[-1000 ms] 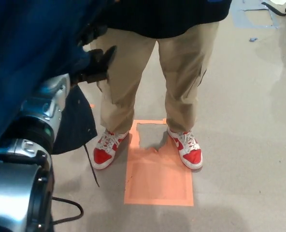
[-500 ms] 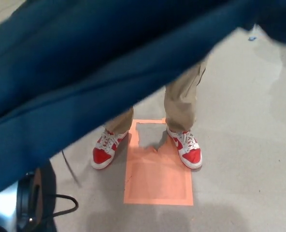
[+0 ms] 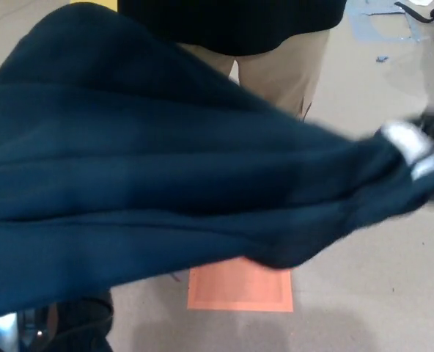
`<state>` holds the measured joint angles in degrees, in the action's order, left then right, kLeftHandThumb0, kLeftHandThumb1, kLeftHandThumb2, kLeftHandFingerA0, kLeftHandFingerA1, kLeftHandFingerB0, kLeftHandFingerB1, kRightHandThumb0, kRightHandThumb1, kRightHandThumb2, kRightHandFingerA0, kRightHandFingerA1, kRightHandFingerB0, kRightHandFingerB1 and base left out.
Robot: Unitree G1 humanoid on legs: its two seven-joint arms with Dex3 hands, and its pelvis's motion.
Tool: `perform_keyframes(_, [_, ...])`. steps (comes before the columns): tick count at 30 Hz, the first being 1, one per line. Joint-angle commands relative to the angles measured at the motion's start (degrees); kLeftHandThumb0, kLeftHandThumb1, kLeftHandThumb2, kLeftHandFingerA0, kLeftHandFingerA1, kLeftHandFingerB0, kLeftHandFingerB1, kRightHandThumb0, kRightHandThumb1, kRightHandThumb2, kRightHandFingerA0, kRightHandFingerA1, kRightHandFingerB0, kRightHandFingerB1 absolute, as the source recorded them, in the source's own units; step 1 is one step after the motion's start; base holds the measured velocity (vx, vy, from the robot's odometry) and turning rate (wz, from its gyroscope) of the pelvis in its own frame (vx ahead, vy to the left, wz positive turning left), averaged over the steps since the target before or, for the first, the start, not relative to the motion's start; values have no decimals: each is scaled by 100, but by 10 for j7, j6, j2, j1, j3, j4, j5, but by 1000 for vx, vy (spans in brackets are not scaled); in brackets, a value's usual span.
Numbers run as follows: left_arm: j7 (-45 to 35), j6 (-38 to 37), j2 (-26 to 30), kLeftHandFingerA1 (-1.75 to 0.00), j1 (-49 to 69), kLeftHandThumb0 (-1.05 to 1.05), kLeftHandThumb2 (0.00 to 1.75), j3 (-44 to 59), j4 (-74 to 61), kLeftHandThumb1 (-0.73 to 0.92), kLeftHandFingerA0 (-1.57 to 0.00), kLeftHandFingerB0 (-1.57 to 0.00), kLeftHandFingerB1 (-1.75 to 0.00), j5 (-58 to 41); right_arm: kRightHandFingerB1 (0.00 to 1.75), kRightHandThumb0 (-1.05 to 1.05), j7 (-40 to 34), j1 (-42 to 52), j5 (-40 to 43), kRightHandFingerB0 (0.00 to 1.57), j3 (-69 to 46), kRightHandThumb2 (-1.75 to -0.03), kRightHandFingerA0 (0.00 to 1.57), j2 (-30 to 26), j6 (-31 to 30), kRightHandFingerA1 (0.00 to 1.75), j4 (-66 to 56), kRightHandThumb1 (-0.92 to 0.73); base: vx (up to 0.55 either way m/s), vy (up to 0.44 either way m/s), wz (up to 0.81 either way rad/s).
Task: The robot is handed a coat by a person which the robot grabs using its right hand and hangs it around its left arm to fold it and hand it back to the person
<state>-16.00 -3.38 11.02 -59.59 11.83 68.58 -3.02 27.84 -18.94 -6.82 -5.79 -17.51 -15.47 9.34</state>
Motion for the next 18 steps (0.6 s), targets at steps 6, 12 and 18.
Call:
perform_keyframes(6, [-24,-27,33,-48,0,-37,105,22,-16,49,0,0,-47,-24,0,-87,154,-25,-60,0,159,-87,0,-139,128,3,302,-56,0,0,0])
perform_keyframes(12, [-19,-26,33,-30,-2,-72,64,24,-24,77,-21,-22,-30,-23,0,-83,173,-49,-50,0,172,-81,0,-177,189,0,428,-50,0,0,0])
perform_keyframes(18, [-32,-24,45,-30,-15,-70,64,22,-26,80,-21,-21,-30,-19,0,-82,192,-81,-62,0,202,-81,0,-190,218,0,504,-48,0,0,0])
